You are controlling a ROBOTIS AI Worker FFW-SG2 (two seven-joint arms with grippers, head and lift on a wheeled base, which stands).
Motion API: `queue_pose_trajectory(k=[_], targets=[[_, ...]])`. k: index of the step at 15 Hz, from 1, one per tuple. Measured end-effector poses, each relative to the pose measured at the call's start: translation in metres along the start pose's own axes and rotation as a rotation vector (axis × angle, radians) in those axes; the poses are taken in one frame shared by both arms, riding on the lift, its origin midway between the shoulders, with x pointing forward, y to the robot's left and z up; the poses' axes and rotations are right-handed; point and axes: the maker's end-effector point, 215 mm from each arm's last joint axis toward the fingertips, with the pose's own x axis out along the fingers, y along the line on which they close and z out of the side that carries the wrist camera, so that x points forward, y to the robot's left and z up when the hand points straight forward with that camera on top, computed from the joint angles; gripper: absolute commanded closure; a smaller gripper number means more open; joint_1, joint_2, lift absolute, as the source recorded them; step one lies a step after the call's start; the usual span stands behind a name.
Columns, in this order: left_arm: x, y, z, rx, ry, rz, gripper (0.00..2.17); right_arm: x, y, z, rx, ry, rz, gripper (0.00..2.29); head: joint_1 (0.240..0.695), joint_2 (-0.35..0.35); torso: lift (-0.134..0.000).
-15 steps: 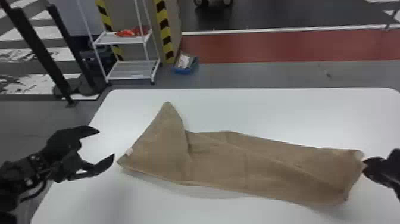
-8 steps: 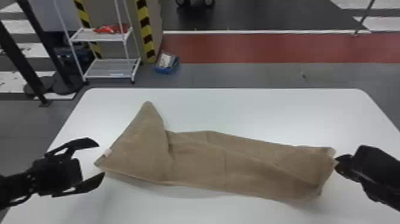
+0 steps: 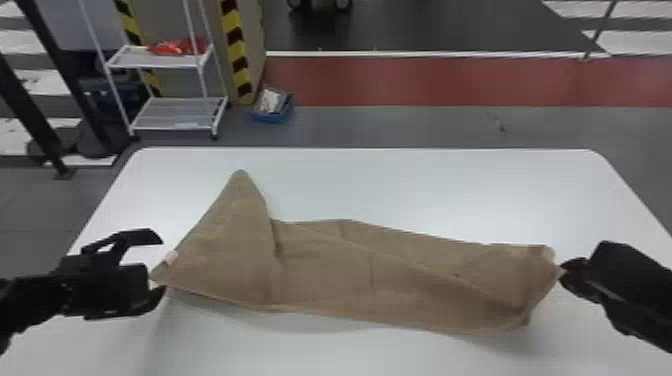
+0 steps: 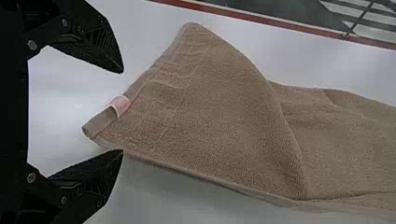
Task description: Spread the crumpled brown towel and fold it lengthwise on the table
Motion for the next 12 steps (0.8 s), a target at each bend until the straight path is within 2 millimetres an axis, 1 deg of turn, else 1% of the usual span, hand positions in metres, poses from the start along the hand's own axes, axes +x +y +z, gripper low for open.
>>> queue_pose_trajectory(k=[4,7,10,12], targets=[[0.001,0.004,-0.018,0.014,0.036,-0.025,0.33,0.005,-0.002,-0.005,0.011,0.010,0.002,1.47,0.695,0.035,-0.123],[0.001,0.003,-0.024,0.024,0.050,-0.045,0.33,0.009,-0.005,-0.006,0.013,0.012,0.003,1.47,0.695,0.039,-0.123],[0.003,-0.005,-0.024,0.041,0.052,-0.069,0.34,0.011,-0.006,-0.008,0.017,0.015,0.004,1.47,0.695,0.039,-0.123],[0.006,-0.010,-0.021,0.055,0.049,-0.080,0.42,0.011,-0.006,-0.008,0.017,0.015,0.003,1.47,0.695,0.032,-0.123]])
